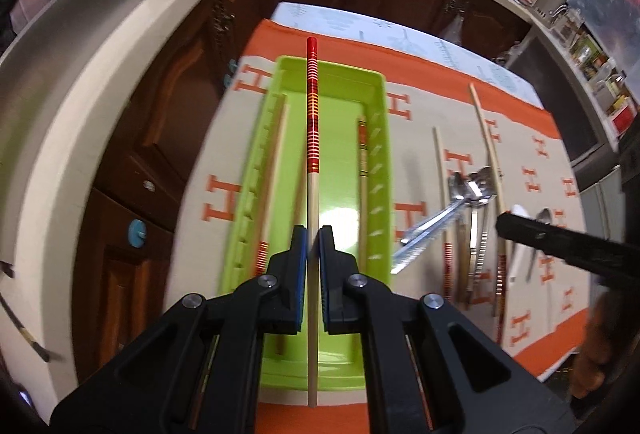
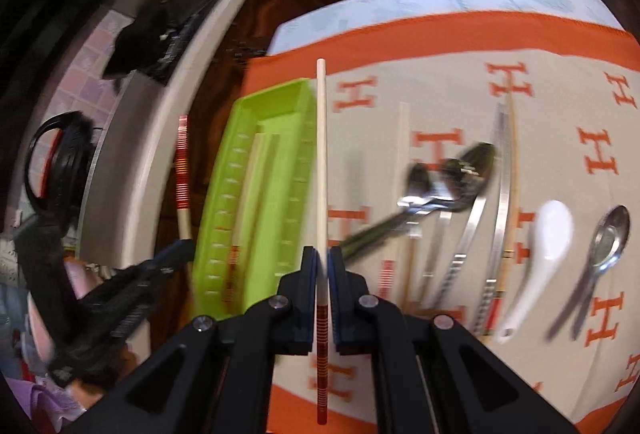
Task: Organize utensils
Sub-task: 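Carry both held chopsticks into the green tray and open both tools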
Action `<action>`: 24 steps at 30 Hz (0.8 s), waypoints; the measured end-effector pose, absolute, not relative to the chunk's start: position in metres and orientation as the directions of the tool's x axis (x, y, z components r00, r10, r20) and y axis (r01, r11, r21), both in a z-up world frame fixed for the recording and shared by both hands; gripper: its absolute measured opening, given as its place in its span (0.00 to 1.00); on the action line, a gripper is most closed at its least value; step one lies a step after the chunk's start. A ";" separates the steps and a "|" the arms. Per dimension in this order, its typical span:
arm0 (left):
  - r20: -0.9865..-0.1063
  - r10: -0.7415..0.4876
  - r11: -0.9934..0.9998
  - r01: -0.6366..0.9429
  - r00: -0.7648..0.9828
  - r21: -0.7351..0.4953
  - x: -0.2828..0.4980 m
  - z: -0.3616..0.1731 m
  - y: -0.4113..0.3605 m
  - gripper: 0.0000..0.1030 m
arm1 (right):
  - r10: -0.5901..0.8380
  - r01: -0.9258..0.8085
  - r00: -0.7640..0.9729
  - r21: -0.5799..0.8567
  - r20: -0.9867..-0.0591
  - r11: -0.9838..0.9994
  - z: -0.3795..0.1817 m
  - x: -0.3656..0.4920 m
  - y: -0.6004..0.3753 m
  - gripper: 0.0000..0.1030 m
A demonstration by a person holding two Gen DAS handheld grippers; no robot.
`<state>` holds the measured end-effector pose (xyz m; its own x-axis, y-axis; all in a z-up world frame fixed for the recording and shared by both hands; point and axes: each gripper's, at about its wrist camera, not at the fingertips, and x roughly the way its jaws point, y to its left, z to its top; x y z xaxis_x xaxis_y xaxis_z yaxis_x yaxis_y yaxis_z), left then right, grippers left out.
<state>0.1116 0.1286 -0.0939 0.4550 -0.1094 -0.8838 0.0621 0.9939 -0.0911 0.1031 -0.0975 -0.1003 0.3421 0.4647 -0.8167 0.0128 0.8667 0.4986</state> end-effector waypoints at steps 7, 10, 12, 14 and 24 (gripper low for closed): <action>-0.881 -0.031 0.998 0.060 0.471 -0.002 0.123 -0.099 0.134 0.04 | 0.480 0.015 0.306 0.509 -0.822 0.861 -0.105 0.123 -0.050 0.05; -0.887 -0.025 0.998 0.059 0.461 0.003 0.130 -0.102 0.134 0.04 | 0.480 0.030 0.297 0.510 -0.826 0.859 -0.112 0.129 -0.037 0.06; -0.890 -0.024 0.998 0.061 0.456 0.004 0.134 -0.104 0.134 0.04 | 0.484 0.042 0.278 0.513 -0.830 0.857 -0.118 0.132 -0.031 0.06; -0.893 -0.028 0.998 0.065 0.449 0.002 0.136 -0.106 0.134 0.04 | 0.475 0.060 0.260 0.505 -0.840 0.861 -0.124 0.134 -0.028 0.06; -0.904 0.020 0.999 0.034 0.426 0.038 0.135 -0.114 0.143 0.04 | 0.472 0.074 0.259 0.505 -0.843 0.860 -0.126 0.131 -0.030 0.06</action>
<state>0.1349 0.1430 -0.1139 0.4262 0.0201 -0.9044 0.0338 0.9987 0.0382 0.1306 -0.0295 -0.1265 0.2594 0.4721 -0.8425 0.0742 0.8600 0.5048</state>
